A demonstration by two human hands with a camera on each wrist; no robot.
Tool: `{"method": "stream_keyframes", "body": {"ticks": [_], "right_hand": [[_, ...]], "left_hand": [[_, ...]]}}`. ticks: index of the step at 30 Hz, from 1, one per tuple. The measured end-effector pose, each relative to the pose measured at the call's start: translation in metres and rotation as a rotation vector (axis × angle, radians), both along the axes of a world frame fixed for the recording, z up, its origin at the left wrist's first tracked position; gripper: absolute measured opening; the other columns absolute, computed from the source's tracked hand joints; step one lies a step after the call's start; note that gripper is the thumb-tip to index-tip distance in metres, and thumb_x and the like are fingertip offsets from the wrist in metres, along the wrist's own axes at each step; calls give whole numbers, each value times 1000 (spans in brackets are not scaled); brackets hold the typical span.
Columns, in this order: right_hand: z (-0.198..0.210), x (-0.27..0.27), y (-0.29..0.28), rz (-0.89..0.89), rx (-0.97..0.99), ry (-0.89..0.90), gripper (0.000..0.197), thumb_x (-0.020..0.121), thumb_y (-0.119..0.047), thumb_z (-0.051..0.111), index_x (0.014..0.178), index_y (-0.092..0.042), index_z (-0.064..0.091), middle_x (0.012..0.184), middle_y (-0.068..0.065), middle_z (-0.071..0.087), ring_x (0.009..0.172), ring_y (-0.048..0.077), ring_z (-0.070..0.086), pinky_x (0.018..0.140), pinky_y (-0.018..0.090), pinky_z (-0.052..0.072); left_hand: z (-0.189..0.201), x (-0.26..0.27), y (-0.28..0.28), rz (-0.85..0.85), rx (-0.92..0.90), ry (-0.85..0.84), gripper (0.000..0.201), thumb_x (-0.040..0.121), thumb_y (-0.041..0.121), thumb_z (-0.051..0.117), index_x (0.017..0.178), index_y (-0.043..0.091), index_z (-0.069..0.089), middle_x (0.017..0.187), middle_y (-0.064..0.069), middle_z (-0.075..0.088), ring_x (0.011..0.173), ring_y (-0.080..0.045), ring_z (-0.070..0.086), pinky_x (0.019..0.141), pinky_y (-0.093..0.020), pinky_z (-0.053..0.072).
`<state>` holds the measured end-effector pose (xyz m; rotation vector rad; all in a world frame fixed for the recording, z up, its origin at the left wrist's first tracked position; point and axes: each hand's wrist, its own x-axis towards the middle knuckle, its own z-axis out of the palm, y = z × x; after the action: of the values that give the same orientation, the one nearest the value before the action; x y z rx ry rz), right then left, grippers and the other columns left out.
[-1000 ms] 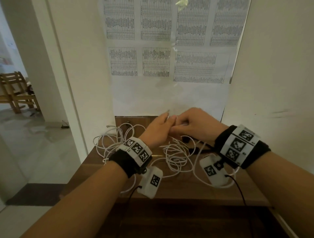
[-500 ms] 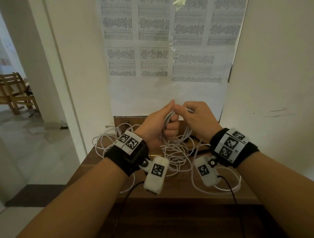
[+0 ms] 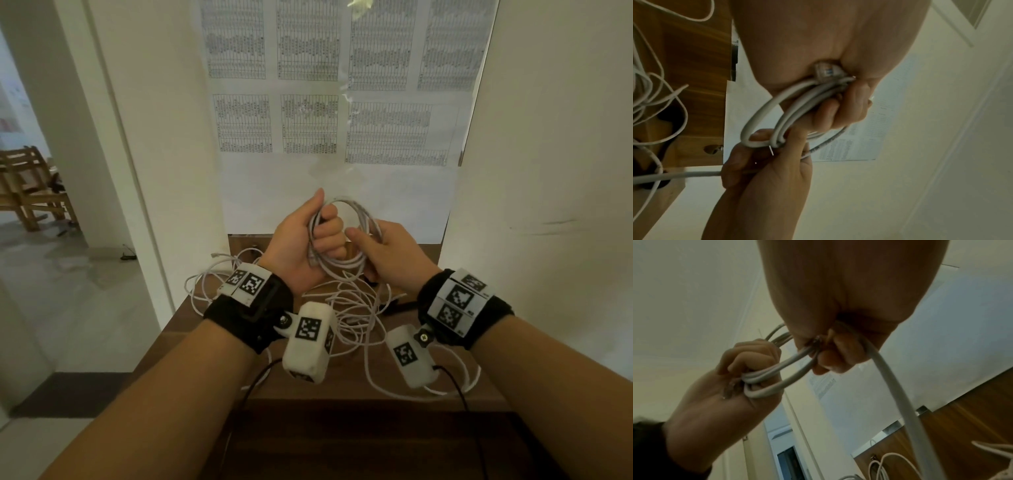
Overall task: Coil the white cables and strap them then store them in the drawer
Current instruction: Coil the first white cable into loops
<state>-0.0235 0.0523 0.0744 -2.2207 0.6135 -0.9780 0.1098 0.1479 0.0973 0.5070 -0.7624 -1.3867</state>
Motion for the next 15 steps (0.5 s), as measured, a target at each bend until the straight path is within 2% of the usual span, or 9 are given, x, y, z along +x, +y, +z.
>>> {"method": "stream_keyframes", "body": {"ticks": [2,5,8,11,12,14,15], "right_hand": [[1,0,2,-4,23,-5,30,104,-29,52,80,-11,54,52,3,55,38,11,49,45,25,43],[3,0,6,49,13,29,24,106,-25,45,91,-8,52,54,5,55,39,13,49,45,23,42],[2,5,8,50,-34,100,27,107,-27,40,92,-8,50,64,8,55,41,6,48,48,23,41],[1,10,1,-16,7,10,29,108,-28,37,89,-10,51,69,5,54,51,10,50,56,28,40],[0,11,-2,-33,40,-31,30,108,-27,37,91,-7,53,71,5,54,55,12,50,56,28,41],[-2,13,-6,-41,99,-60,31,106,-24,40,100,1,57,77,10,60,58,15,55,54,26,44],[-4,14,-9,-36,119,-55,32,105,-24,41,101,3,58,79,12,62,61,19,56,54,28,45]], "left_hand": [[-3,1,0,10,7,-8,49,103,45,35,68,15,53,45,7,33,36,-6,32,45,-21,28],[-4,5,0,60,25,-13,48,104,46,34,74,14,53,43,8,30,33,-5,29,42,-20,25],[-3,6,-1,129,29,37,50,101,51,37,71,14,53,41,9,26,32,-5,24,44,-20,17],[-4,-5,-2,163,8,12,51,101,53,38,73,14,56,43,7,29,37,-6,28,46,-20,22],[-4,-11,-1,154,-4,19,51,100,52,39,73,13,57,46,5,33,42,-8,33,49,-21,28],[-5,-20,1,134,-31,19,51,100,50,39,70,12,56,53,1,43,57,-14,47,65,-27,41],[-5,-23,2,131,-49,0,50,100,48,39,70,12,56,56,0,44,63,-16,49,72,-30,42]]}}
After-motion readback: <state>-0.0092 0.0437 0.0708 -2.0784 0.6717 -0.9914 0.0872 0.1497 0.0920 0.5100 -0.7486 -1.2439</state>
